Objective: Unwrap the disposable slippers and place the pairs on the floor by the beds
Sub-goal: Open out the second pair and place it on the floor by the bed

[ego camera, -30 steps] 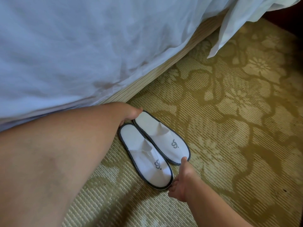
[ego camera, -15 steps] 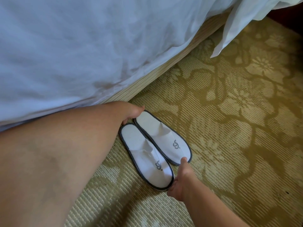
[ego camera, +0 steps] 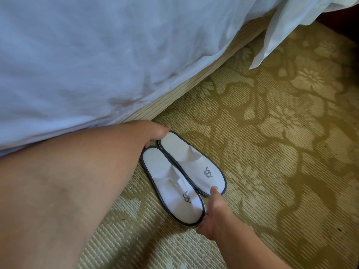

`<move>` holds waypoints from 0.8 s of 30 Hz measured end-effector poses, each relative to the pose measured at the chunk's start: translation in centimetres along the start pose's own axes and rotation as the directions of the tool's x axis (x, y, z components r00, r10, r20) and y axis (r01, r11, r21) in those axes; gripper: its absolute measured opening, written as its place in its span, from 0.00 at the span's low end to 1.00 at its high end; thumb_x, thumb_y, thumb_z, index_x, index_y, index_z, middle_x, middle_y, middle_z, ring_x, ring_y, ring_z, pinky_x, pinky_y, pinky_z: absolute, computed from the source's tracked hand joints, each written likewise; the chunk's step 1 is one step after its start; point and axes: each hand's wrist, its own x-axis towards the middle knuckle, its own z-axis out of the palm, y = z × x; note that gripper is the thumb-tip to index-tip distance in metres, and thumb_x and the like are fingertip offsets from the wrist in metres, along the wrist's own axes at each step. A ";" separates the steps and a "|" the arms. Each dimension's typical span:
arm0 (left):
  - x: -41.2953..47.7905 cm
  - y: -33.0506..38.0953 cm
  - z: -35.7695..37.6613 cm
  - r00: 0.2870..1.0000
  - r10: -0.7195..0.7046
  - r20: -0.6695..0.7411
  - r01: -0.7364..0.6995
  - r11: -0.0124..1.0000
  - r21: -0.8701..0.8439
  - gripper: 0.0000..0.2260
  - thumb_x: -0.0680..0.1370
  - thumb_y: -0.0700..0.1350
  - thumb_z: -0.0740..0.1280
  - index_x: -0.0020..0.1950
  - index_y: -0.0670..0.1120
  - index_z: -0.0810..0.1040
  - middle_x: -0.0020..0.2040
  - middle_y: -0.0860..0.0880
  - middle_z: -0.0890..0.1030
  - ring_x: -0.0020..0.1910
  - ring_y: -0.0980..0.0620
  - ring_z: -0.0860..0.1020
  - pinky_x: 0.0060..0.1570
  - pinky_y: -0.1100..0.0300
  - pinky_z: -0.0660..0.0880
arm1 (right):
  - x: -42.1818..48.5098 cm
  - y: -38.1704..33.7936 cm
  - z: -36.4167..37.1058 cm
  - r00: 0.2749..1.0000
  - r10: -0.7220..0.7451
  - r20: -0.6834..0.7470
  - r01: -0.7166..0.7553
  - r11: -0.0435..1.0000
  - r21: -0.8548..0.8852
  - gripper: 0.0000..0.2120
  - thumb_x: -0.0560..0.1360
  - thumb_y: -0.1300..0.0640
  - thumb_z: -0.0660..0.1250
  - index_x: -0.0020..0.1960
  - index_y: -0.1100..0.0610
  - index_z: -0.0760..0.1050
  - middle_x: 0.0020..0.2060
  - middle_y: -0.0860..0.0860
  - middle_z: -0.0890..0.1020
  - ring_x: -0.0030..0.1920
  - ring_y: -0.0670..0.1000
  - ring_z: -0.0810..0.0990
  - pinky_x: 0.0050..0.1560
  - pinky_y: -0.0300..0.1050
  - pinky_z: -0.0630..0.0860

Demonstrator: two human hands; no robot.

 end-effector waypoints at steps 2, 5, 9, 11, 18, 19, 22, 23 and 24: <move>0.1 0.0 0.0 1.000 0.004 0.005 -0.004 1.000 -0.010 0.37 0.77 0.70 0.43 0.79 0.48 0.48 0.72 0.35 0.66 0.66 0.36 0.69 0.56 0.47 0.66 | 0.2 0.0 0.1 1.000 0.004 0.005 -0.004 1.000 -0.008 0.32 0.73 0.28 0.57 0.45 0.59 0.70 0.46 0.62 0.84 0.44 0.63 0.84 0.33 0.54 0.75; 0.4 0.0 0.0 1.000 0.003 0.012 -0.002 1.000 -0.026 0.37 0.77 0.70 0.43 0.79 0.49 0.47 0.73 0.35 0.64 0.67 0.36 0.68 0.60 0.45 0.66 | 0.4 -0.1 0.0 1.000 0.005 0.009 -0.005 1.000 -0.019 0.34 0.73 0.28 0.56 0.47 0.61 0.69 0.46 0.62 0.83 0.44 0.64 0.83 0.43 0.56 0.77; 0.5 -0.1 0.0 1.000 0.001 0.026 0.000 1.000 -0.030 0.37 0.76 0.71 0.44 0.79 0.49 0.47 0.75 0.38 0.61 0.67 0.37 0.68 0.53 0.47 0.66 | 0.7 -0.2 -0.1 1.000 0.017 0.015 -0.016 0.999 -0.031 0.32 0.74 0.27 0.54 0.53 0.57 0.65 0.57 0.65 0.79 0.56 0.66 0.79 0.67 0.62 0.67; 0.6 -0.1 0.0 0.999 -0.004 0.041 0.006 0.999 -0.051 0.38 0.76 0.71 0.45 0.79 0.48 0.46 0.76 0.39 0.58 0.69 0.37 0.66 0.59 0.46 0.66 | 0.9 -0.4 -0.3 1.000 0.016 0.003 -0.016 0.999 -0.030 0.36 0.73 0.25 0.52 0.54 0.60 0.66 0.51 0.65 0.83 0.48 0.65 0.82 0.59 0.60 0.75; 0.4 1.1 -0.2 0.988 0.113 -0.106 -0.124 0.987 -0.100 0.35 0.79 0.67 0.45 0.78 0.45 0.51 0.78 0.42 0.52 0.75 0.41 0.56 0.69 0.45 0.58 | 0.8 -2.5 -1.7 0.995 -0.083 -0.053 0.083 0.997 0.004 0.39 0.72 0.26 0.57 0.65 0.58 0.67 0.42 0.64 0.79 0.40 0.60 0.85 0.40 0.55 0.81; 0.6 1.3 -0.2 0.983 0.140 -0.121 -0.156 0.978 -0.139 0.35 0.79 0.67 0.45 0.78 0.45 0.52 0.78 0.42 0.51 0.75 0.42 0.55 0.71 0.45 0.55 | 1.0 -3.0 -1.8 0.995 -0.096 -0.040 0.098 0.994 0.048 0.39 0.72 0.26 0.56 0.66 0.58 0.66 0.49 0.64 0.78 0.46 0.60 0.83 0.48 0.58 0.80; 0.8 1.7 -0.1 0.972 0.178 -0.152 -0.209 0.951 -0.228 0.37 0.77 0.69 0.47 0.78 0.45 0.54 0.78 0.42 0.52 0.76 0.42 0.54 0.73 0.44 0.53 | 0.9 -4.3 -1.9 0.989 -0.142 -0.043 0.145 0.986 0.081 0.39 0.72 0.25 0.54 0.62 0.59 0.68 0.51 0.60 0.79 0.44 0.60 0.82 0.51 0.55 0.77; 1.0 1.8 -0.1 0.972 0.176 -0.154 -0.212 0.944 -0.255 0.38 0.76 0.70 0.48 0.78 0.46 0.55 0.78 0.42 0.53 0.76 0.42 0.54 0.72 0.43 0.53 | 1.2 -4.6 -2.0 0.987 -0.151 -0.049 0.155 0.984 0.092 0.38 0.72 0.25 0.53 0.58 0.60 0.69 0.46 0.59 0.80 0.42 0.61 0.82 0.49 0.54 0.77; 0.9 1.8 -0.1 0.972 0.177 -0.152 -0.214 0.937 -0.275 0.39 0.76 0.71 0.48 0.78 0.46 0.55 0.78 0.42 0.53 0.76 0.42 0.54 0.72 0.43 0.54 | 1.0 -4.8 -2.0 0.986 -0.156 -0.056 0.160 0.983 0.087 0.38 0.72 0.25 0.53 0.53 0.62 0.70 0.42 0.58 0.81 0.41 0.61 0.83 0.48 0.53 0.77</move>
